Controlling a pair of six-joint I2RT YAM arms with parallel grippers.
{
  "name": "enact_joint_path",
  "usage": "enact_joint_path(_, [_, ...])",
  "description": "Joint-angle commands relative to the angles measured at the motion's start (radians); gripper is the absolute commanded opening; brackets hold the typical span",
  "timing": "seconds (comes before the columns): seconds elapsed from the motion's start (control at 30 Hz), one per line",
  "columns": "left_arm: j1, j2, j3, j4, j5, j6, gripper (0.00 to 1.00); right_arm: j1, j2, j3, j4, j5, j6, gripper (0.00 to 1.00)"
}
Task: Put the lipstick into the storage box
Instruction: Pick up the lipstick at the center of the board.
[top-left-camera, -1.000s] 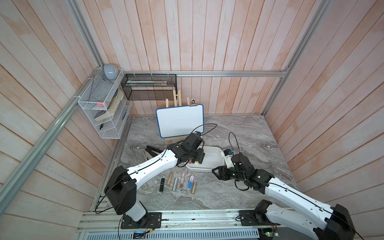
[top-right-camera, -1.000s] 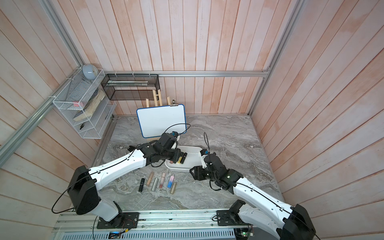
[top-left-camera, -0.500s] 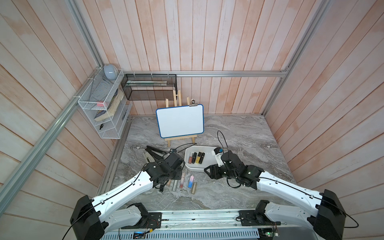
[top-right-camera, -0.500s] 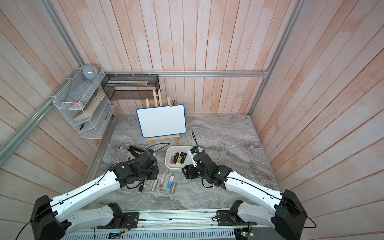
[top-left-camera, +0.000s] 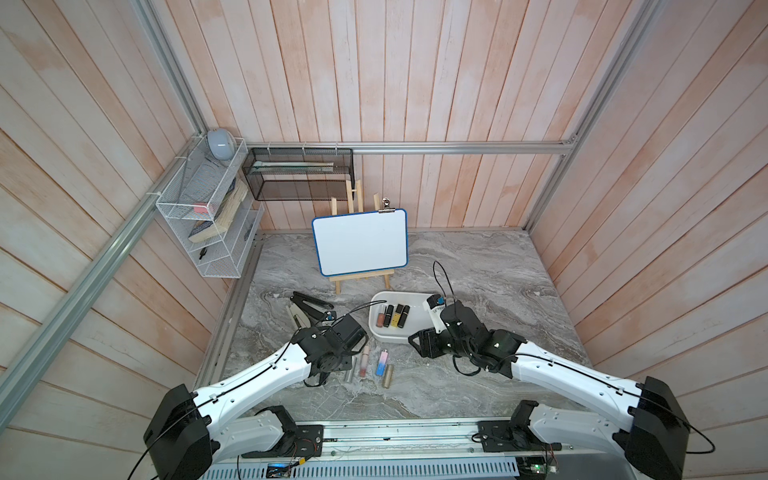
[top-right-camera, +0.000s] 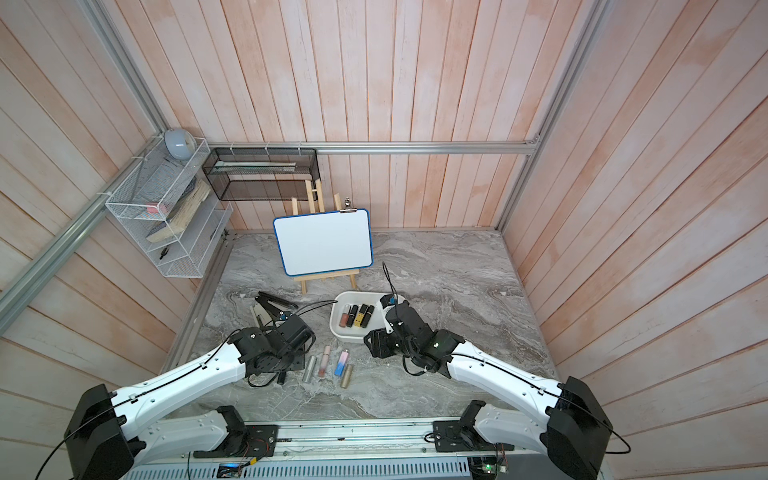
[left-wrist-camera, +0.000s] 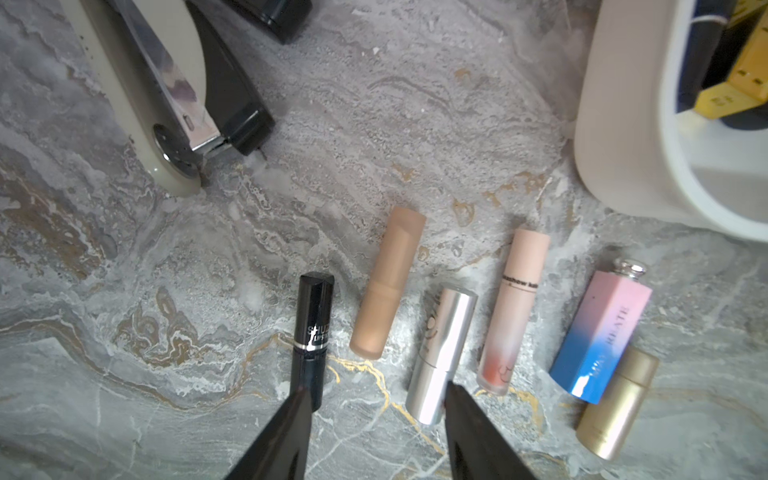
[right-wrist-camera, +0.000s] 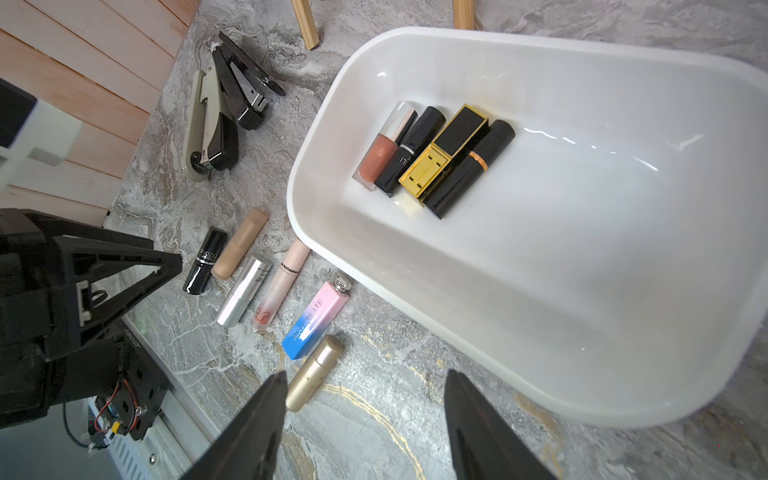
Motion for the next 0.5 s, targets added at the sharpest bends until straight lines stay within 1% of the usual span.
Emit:
enact_joint_path(0.0, [-0.003,0.002,-0.035,-0.057,-0.026,-0.093,0.64,0.006,-0.013,0.011,-0.014,0.02,-0.03,0.65])
enact_joint_path(0.1, [-0.002,-0.002,-0.055,-0.09,-0.051,-0.165,0.64,0.006,-0.015,0.007,-0.015,0.014,-0.032,0.65])
enact_joint_path(0.27, [-0.003,-0.051,-0.126,-0.059,-0.051,-0.23,0.64,0.006,-0.002,0.016,-0.027,-0.005,-0.045,0.65])
enact_joint_path(0.47, [-0.002,-0.034,-0.137,-0.052,-0.054,-0.244,0.64,0.006,0.006,0.035,-0.044,-0.006,-0.06,0.65])
